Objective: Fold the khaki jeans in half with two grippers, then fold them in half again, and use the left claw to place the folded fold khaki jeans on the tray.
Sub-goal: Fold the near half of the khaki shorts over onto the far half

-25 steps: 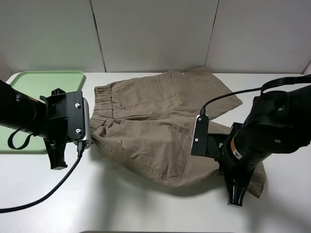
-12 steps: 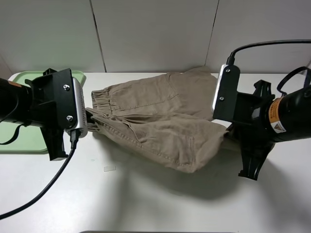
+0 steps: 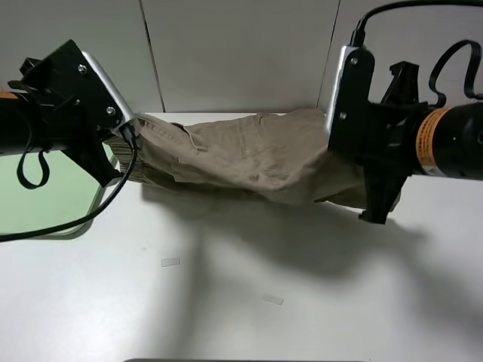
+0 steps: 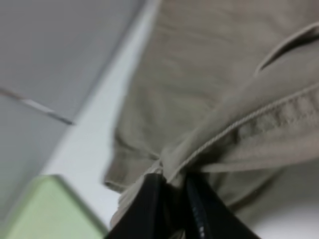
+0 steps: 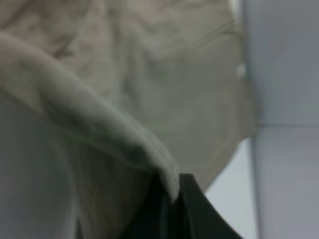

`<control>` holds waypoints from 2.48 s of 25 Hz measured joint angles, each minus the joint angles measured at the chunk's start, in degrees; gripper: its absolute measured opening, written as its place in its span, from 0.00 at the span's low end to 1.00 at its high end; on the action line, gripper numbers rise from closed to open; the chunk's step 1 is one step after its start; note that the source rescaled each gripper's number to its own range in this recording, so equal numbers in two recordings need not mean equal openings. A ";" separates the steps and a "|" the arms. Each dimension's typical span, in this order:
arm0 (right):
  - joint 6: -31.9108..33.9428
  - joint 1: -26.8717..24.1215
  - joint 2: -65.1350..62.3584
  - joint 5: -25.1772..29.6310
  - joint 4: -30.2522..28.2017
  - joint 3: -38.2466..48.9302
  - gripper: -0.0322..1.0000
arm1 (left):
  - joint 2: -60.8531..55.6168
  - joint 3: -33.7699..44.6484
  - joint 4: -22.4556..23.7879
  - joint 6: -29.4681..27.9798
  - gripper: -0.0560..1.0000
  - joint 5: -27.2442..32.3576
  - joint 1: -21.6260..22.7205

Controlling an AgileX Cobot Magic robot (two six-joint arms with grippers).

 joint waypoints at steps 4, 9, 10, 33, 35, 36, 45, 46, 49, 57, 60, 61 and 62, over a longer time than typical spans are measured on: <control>12.39 -4.37 1.57 1.23 -5.64 -4.98 0.03 | 0.00 0.00 0.05 0.00 0.08 -2.64 0.00; 15.18 -4.25 0.16 2.52 -7.07 -7.62 0.03 | 0.00 0.00 0.05 -2.73 0.08 -0.58 0.00; 15.24 -4.25 -0.37 2.55 -6.95 -7.62 0.03 | 0.00 0.00 0.05 -3.52 0.08 -0.01 -0.15; 17.43 21.69 -9.61 25.07 -10.30 -3.35 0.03 | -18.65 0.60 -0.42 -6.65 0.07 16.40 -6.88; 17.83 20.57 -9.61 22.67 -11.64 -3.35 0.03 | -18.60 1.26 -0.45 -7.33 0.07 14.58 -6.88; 18.16 19.39 -9.61 20.44 -11.93 -3.35 0.03 | -18.60 1.74 -0.67 -7.65 0.07 13.07 -6.88; 21.64 0.87 -8.94 -4.77 -12.38 -3.35 0.03 | -18.60 2.95 -7.67 -8.14 0.07 5.83 0.21; 21.64 -1.23 -8.19 -6.88 -12.41 -3.35 0.03 | -18.60 2.95 -7.90 -8.14 0.07 5.77 1.36; 21.66 -5.80 -4.12 -12.91 -12.41 -3.95 0.03 | -18.60 2.95 -8.02 -8.14 0.07 6.05 4.45; 21.34 -7.80 12.63 -18.17 -12.61 -10.37 0.03 | -11.68 2.95 -8.02 -6.82 0.07 8.49 9.35; 21.22 -7.87 16.64 -16.67 -12.80 -13.89 0.03 | -7.72 2.95 -8.02 -6.39 0.07 2.16 9.68; 21.22 -8.17 17.58 -16.42 -12.80 -14.78 0.03 | -6.38 2.95 -8.02 -6.39 0.07 -0.89 9.68; 21.22 -8.63 18.40 -16.34 -12.80 -15.74 0.03 | -4.98 2.95 -8.02 -6.34 0.07 -3.89 9.74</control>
